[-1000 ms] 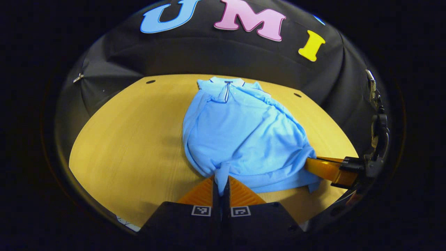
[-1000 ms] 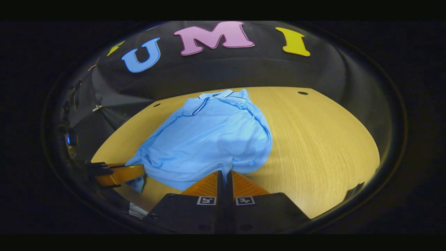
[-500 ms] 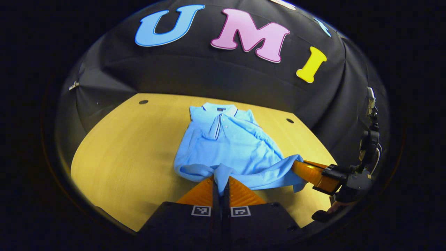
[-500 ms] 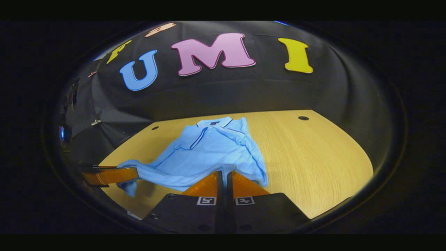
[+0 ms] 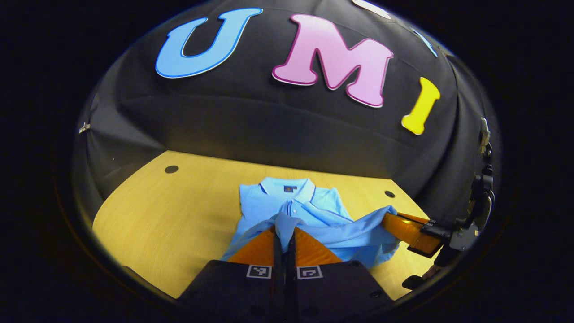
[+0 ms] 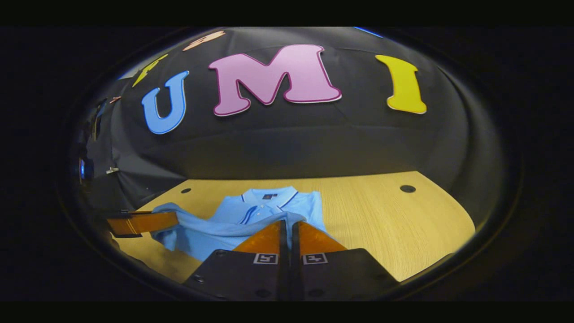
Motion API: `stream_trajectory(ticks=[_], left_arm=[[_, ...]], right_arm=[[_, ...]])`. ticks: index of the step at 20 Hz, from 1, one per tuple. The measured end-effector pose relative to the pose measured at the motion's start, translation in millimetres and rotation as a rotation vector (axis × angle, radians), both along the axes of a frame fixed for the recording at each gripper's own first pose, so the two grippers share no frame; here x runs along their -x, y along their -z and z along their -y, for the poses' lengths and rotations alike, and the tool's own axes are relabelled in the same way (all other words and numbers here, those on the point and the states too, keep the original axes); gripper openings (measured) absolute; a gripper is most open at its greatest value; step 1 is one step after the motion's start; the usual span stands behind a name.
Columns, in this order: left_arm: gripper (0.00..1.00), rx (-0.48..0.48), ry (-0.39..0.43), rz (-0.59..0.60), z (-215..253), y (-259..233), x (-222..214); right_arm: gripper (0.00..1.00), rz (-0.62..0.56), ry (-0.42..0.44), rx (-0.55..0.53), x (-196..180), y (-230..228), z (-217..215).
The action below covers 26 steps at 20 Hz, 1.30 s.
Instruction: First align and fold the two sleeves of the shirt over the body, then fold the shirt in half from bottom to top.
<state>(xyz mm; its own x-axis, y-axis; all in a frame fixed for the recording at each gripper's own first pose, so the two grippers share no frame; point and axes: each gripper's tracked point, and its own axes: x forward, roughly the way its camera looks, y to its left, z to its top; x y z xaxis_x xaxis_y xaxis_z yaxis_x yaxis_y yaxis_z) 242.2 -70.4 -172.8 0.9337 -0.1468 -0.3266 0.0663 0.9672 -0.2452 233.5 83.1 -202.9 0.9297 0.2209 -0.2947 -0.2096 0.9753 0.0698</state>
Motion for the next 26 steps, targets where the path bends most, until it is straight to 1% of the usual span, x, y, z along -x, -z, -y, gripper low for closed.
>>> stream_trajectory(ticks=[2,3,4,5,7,10,12,14,16,17,19,21,22,23,24,26], left_arm=[[0.06,0.032,-0.003,0.003,-4.7,-5.2,-34.3],[0.06,0.048,-0.002,0.009,-7.2,-6.7,-52.4],[0.06,0.059,-0.004,0.017,-8.5,-8.4,-68.5],[0.06,0.058,-0.005,0.019,-11.3,-8.7,-83.3],[0.06,0.033,-0.001,0.032,-16.4,-9.4,-113.7],[0.06,0.005,0.0,0.031,-25.3,-6.0,-162.4],[0.06,0.019,-0.015,0.021,-31.6,0.8,-192.4],[0.06,0.008,-0.007,-0.01,-33.1,11.5,-214.9],[0.11,-0.027,-0.005,-0.031,-33.4,25.1,-230.2],[0.14,-0.051,-0.022,-0.031,-37.3,29.6,-233.4],[0.45,-0.078,-0.033,-0.049,-40.3,37.4,-231.6],[0.77,-0.063,-0.066,-0.017,-45.8,23.8,-218.8],[0.92,-0.053,-0.088,0.013,-50.5,15.2,-210.4],[0.95,-0.053,-0.1,0.033,-53.2,7.5,-198.3],[0.98,-0.066,-0.115,0.05,-59.5,0.6,-182.3],[0.97,-0.11,-0.137,0.101,-68.5,-19.6,-144.1]], right_arm=[[0.05,0.036,-0.009,0.012,-37.8,-8.3,-3.7],[0.0,0.053,-0.011,0.016,-54.6,-12.4,-5.8],[0.0,0.067,-0.015,0.018,-72.1,-17.3,-8.4],[0.05,0.081,-0.015,0.017,-87.7,-20.8,-10.8],[0.05,0.106,-0.02,0.012,-118.0,-29.2,-17.6],[0.0,0.115,-0.019,0.004,-161.4,-27.8,-24.9],[0.05,0.101,-0.011,0.006,-185.0,-16.3,-26.1],[0.05,0.067,0.0,0.012,-201.7,3.9,-25.8],[0.05,0.028,0.031,0.025,-213.4,26.1,-20.1],[0.01,0.014,0.061,0.051,-216.7,34.9,-11.2],[0.35,-0.008,0.083,0.092,-212.2,40.5,3.3],[0.68,0.014,0.11,0.119,-202.5,29.4,20.4],[0.93,0.037,0.125,0.118,-194.2,16.7,25.8],[0.94,0.063,0.138,0.117,-184.3,4.4,29.8],[1.0,0.088,0.147,0.121,-170.7,-9.8,34.7],[1.0,0.137,0.168,0.132,-131.0,-42.1,46.1]])
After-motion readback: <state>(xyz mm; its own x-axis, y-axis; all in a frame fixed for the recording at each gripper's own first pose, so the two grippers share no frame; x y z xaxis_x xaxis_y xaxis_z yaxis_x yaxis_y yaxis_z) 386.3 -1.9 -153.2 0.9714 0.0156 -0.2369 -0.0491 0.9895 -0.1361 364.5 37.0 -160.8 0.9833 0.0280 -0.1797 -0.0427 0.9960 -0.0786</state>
